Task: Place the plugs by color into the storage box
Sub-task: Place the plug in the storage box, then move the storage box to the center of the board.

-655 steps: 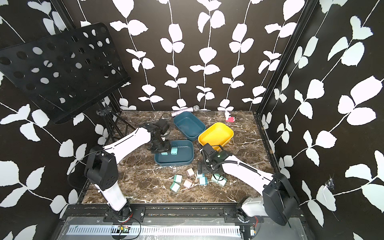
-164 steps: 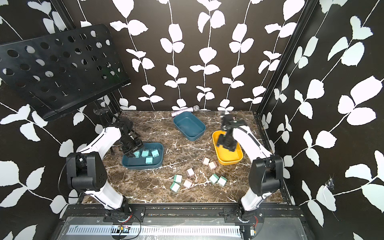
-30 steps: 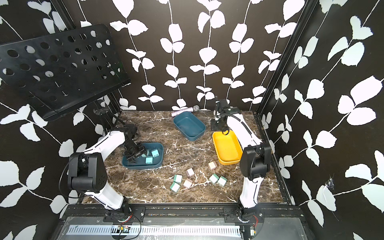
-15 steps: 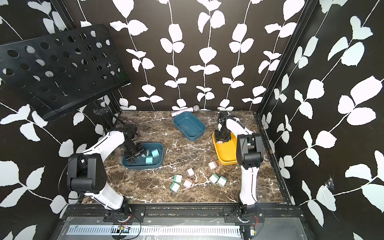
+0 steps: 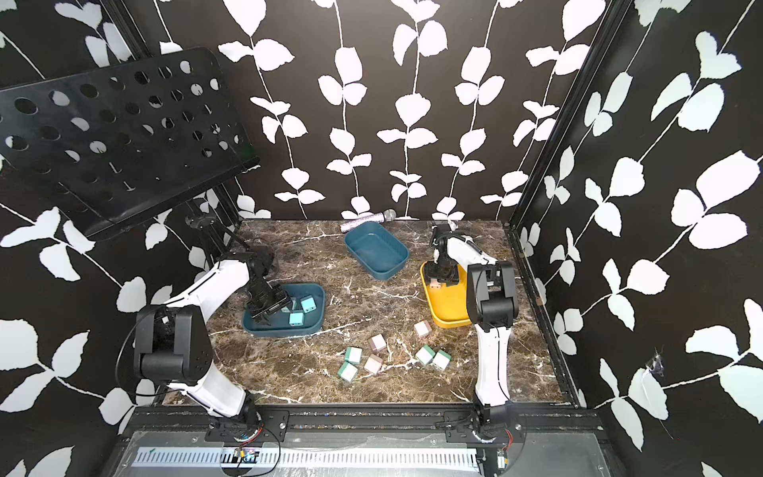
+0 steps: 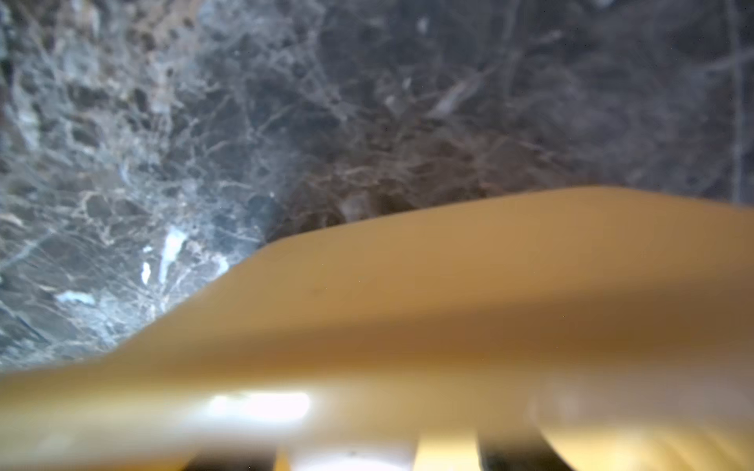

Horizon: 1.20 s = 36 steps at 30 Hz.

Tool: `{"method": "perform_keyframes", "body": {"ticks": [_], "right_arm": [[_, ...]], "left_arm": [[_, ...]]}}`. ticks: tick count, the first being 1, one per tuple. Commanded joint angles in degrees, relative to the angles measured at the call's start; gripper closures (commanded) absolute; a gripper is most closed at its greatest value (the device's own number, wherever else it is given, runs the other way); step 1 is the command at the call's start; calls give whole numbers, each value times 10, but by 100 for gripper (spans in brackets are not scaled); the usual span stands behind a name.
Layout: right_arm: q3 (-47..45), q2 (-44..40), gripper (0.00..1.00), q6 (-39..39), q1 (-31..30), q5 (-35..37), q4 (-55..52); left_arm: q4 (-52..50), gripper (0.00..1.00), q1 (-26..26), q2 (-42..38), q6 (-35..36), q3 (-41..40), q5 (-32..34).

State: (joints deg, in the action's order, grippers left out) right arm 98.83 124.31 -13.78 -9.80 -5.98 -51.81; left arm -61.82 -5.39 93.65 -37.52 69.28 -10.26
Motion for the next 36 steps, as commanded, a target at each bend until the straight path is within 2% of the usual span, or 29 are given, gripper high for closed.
{"method": "perform_keyframes", "body": {"ticks": [1, 5, 8, 13, 16, 18, 23, 32, 36], "right_arm": [[13, -89, 23, -1, 0, 41, -14], [23, -167, 21, -25, -5, 26, -35], [9, -216, 20, -48, -35, -4, -52], [-56, -253, 19, -85, -150, -25, -40], [-104, -238, 18, -118, -221, -35, 1], [-126, -219, 17, -132, -242, -34, 19], [-174, -190, 16, -151, -232, -3, 64], [-197, -177, 15, -102, -141, 32, 46], [-196, -195, 15, -106, -146, 26, 32]], "left_arm": [[-9, 31, -2, -17, -3, 13, -9], [4, 31, -5, -12, -14, 9, -19], [10, 31, -9, -5, -18, 11, -23], [16, 31, -16, 6, -21, 15, -25], [21, 31, -21, 13, -22, 15, -27], [23, 31, -23, 15, -24, 15, -27], [24, 31, -26, 11, -27, 10, -26], [27, 31, -27, 4, -24, -5, -26], [30, 31, -27, 9, -23, -5, -28]]}}
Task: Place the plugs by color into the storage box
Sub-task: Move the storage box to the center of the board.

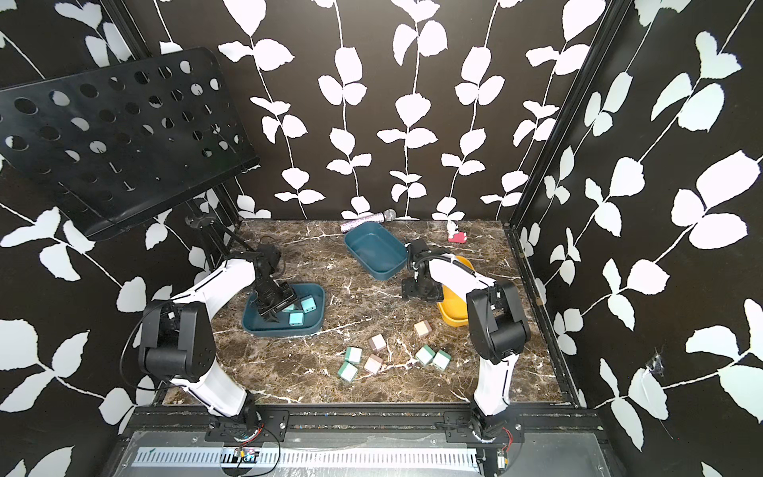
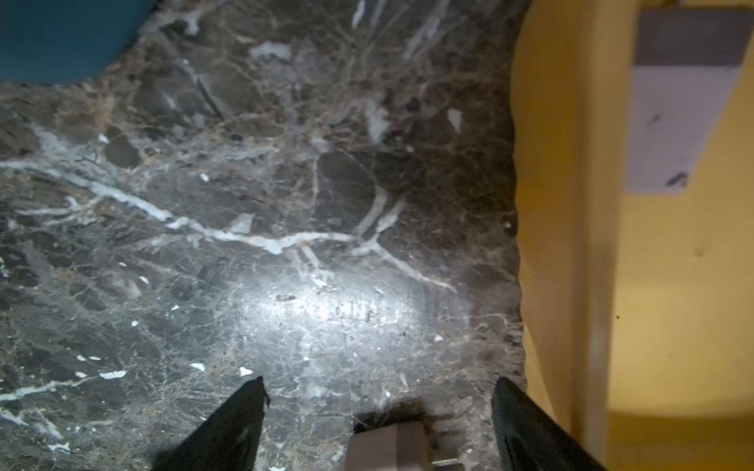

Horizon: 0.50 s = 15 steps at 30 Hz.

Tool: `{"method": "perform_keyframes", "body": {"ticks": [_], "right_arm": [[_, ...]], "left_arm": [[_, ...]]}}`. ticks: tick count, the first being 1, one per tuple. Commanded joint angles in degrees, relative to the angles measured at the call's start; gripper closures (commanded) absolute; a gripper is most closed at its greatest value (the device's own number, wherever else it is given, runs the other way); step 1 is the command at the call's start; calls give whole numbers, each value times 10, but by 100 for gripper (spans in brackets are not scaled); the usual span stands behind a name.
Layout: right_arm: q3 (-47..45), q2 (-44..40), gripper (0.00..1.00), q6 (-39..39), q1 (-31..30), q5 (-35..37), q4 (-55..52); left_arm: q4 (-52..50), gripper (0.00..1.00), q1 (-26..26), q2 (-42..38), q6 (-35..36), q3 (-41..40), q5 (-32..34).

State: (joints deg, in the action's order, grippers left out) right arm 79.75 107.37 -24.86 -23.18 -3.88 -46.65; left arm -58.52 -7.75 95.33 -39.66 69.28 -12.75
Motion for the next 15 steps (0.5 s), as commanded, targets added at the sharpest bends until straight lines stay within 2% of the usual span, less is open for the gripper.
{"method": "perform_keyframes", "body": {"ticks": [1, 9, 15], "right_arm": [[-10, -34, 15, -6, -17, 5, -22], [-51, -93, 14, -77, -97, -18, -66], [-134, -152, 14, -137, -104, -39, -62]], "left_arm": [[-3, 31, -3, -7, -1, -3, -4], [-1, 31, -3, 4, 3, 3, -6], [0, 31, -4, 5, 7, -2, -6]]}}
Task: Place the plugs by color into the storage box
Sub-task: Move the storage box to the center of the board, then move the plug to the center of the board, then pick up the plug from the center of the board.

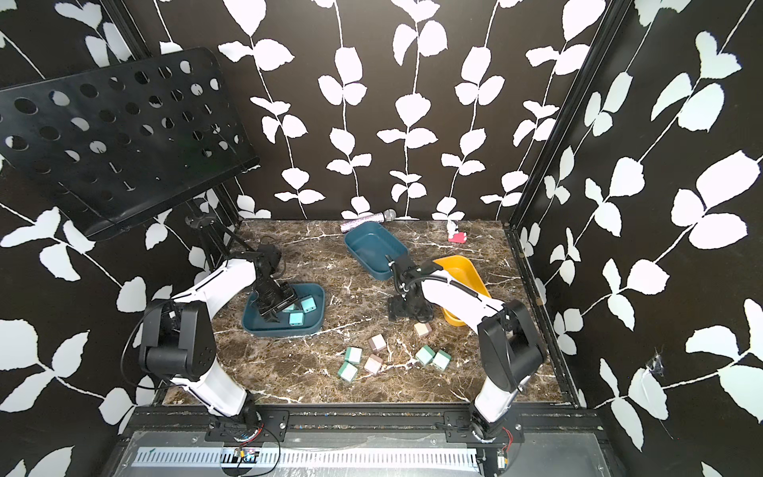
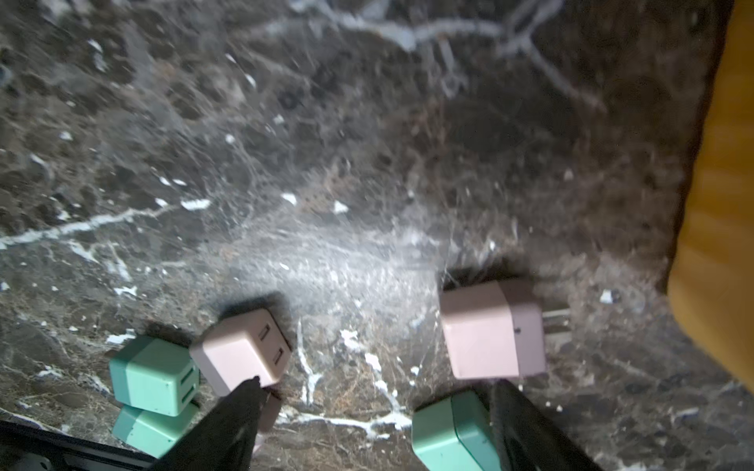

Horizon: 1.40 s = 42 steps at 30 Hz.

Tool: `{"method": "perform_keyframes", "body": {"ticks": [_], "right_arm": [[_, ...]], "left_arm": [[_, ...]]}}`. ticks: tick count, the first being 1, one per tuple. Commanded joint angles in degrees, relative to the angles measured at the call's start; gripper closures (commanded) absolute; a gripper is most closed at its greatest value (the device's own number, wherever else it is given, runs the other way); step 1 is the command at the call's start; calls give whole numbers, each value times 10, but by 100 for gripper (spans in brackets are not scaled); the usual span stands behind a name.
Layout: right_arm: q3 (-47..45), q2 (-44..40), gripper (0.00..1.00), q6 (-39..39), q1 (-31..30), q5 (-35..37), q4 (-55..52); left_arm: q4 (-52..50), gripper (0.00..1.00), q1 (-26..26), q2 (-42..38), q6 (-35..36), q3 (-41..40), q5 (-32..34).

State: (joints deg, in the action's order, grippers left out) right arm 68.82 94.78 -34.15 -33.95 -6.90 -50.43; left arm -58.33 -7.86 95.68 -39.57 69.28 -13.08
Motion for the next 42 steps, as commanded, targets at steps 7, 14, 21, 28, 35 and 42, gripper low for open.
{"method": "perform_keyframes", "body": {"ticks": [7, 14, 21, 28, 35, 42], "right_arm": [[-98, -59, 13, -83, 4, -25, 3], [-85, 0, 12, -59, 9, -22, 21], [37, 105, 9, 39, 17, -11, 4], [205, 184, 9, 156, -3, 19, -83], [193, 188, 9, 162, 1, 44, -86], [202, 163, 7, 49, 9, 80, -101]], "left_arm": [[-1, 31, -7, 12, 8, 3, -5], [-4, 31, -8, 18, 11, 10, -6], [-7, 31, -8, 9, 12, 7, -6], [-1, 31, -8, 9, 7, 3, -8], [2, 31, -8, 14, 3, 8, -8], [1, 31, -8, 14, 1, 5, -5]]}}
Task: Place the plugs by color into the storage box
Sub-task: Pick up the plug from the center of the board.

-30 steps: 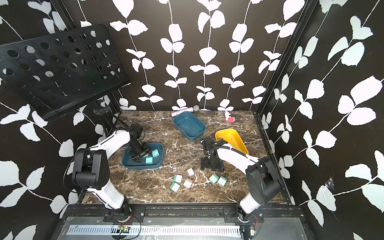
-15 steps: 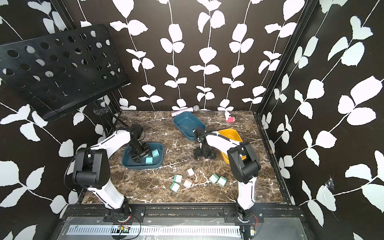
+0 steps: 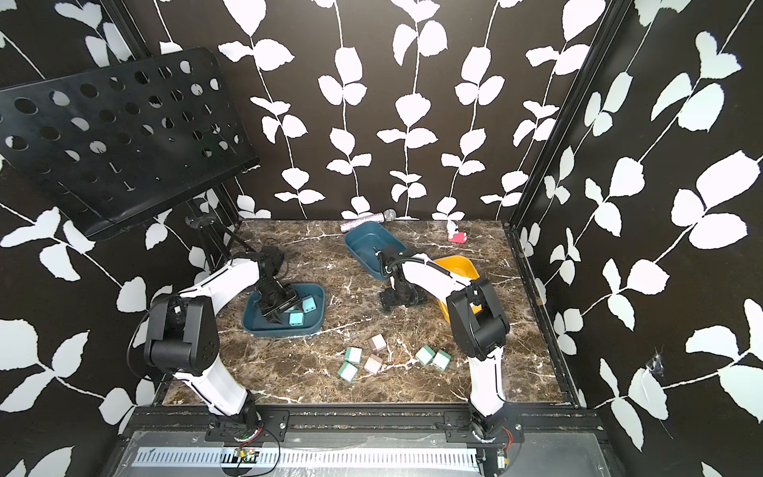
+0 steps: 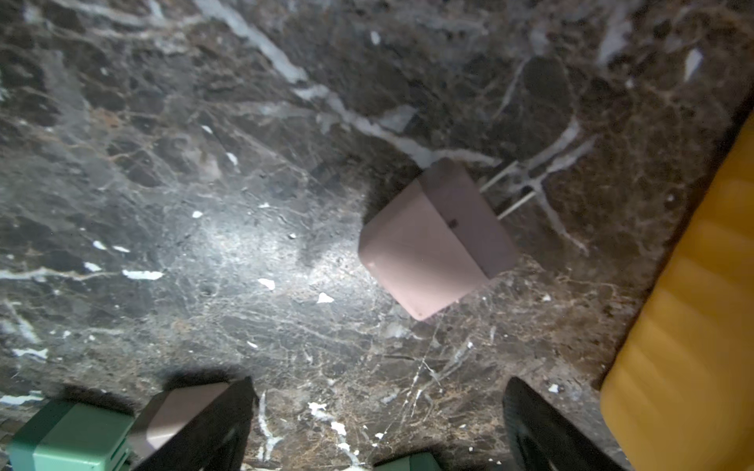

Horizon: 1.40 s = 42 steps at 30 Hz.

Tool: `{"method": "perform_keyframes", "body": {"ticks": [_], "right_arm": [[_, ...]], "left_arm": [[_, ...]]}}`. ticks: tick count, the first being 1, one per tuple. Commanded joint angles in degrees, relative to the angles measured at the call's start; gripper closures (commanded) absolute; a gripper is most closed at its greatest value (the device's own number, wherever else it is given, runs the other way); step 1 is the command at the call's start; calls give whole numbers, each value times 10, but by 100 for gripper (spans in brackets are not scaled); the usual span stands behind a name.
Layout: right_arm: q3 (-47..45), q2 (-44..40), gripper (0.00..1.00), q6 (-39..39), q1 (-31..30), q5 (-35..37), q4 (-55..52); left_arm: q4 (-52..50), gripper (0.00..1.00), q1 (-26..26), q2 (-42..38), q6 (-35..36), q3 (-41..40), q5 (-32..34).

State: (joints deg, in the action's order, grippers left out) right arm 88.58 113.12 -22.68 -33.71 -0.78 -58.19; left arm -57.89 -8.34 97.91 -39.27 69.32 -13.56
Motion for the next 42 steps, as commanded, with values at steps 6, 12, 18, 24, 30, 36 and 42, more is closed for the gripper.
{"method": "perform_keyframes", "body": {"ticks": [6, 12, 18, 24, 30, 36, 42], "right_arm": [[-21, -13, 7, -223, 12, -65, 66], [-20, 5, 10, -311, 32, -75, 100], [-63, -8, 15, -400, 49, -53, 141], [-94, -11, 24, -417, 63, -54, 174], [-73, 14, 47, -382, 64, -63, 159], [-80, 9, 63, -343, 64, -76, 146], [-3, -30, 65, -242, 76, -48, 53]], "left_arm": [[-4, 31, -4, -3, -5, 7, -1], [-8, 31, -6, 0, -6, 18, 0], [-10, 31, -7, -8, -7, 14, 3], [-5, 31, -6, -12, -10, 1, 2], [-2, 31, -6, -9, -10, 3, 0], [5, 31, -6, -5, -13, 3, -4], [14, 31, -6, -2, -17, 1, -6]]}}
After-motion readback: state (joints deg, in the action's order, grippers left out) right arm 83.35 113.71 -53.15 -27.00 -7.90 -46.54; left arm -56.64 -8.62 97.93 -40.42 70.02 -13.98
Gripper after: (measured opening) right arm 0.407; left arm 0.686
